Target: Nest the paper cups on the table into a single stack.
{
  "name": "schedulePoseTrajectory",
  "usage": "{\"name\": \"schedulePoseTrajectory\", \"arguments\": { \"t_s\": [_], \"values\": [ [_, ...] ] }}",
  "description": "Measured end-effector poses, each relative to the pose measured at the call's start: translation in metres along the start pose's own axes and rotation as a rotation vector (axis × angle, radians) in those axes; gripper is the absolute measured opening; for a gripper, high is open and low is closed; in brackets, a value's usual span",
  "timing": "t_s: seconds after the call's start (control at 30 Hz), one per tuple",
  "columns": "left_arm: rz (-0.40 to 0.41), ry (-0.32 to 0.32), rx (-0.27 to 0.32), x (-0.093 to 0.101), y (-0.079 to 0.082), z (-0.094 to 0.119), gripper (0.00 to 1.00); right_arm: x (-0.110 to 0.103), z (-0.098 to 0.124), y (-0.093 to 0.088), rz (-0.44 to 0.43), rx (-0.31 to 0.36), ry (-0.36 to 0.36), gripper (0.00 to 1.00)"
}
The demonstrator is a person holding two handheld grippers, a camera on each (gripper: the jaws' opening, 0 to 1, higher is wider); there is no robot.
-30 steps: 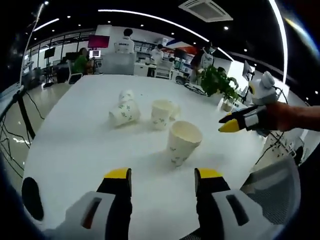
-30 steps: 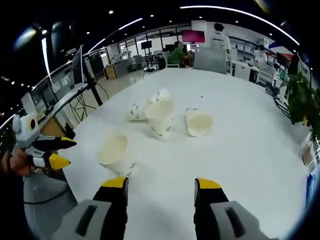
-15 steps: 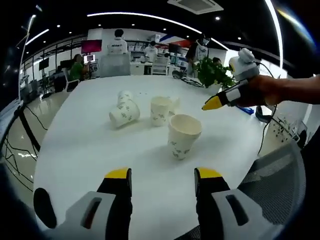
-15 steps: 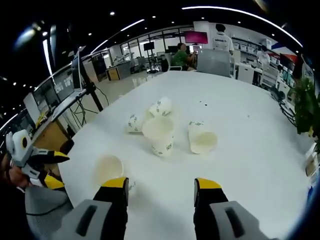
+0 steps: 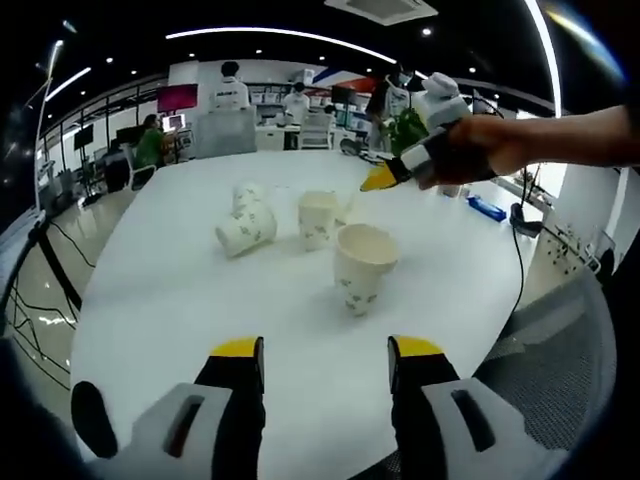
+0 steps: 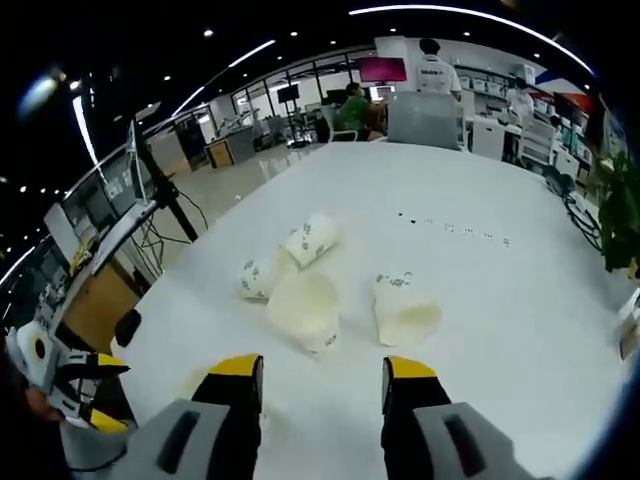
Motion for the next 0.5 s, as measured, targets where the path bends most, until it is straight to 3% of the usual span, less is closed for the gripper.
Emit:
{"name": "schedulePoseTrajectory", "arguments": {
  "t_s": [0.23,0.5],
  "values": [
    [0.006,0.003,0.001,0.000,-0.001,0.000,0.49,0.006,-0.021,0.019,-0.138,0.021,0.017,0.37],
    [0.007,0.008,0.000,-0.002,-0.001,-0.001,0.48,0.006,-0.040,0.025,-0.140,-0.031,0.003,0.37]
  ]
}}
Point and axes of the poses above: the point that each gripper's makers call its tool centre point, and the gripper's own axes: z roughly backward along the fingers, x roughly to its right, y roughly out of its top, the point moved 3 cm from there along z, roughly backward along the fingers, and after that the axes turned 6 degrees about z, right-handed, at the moved point
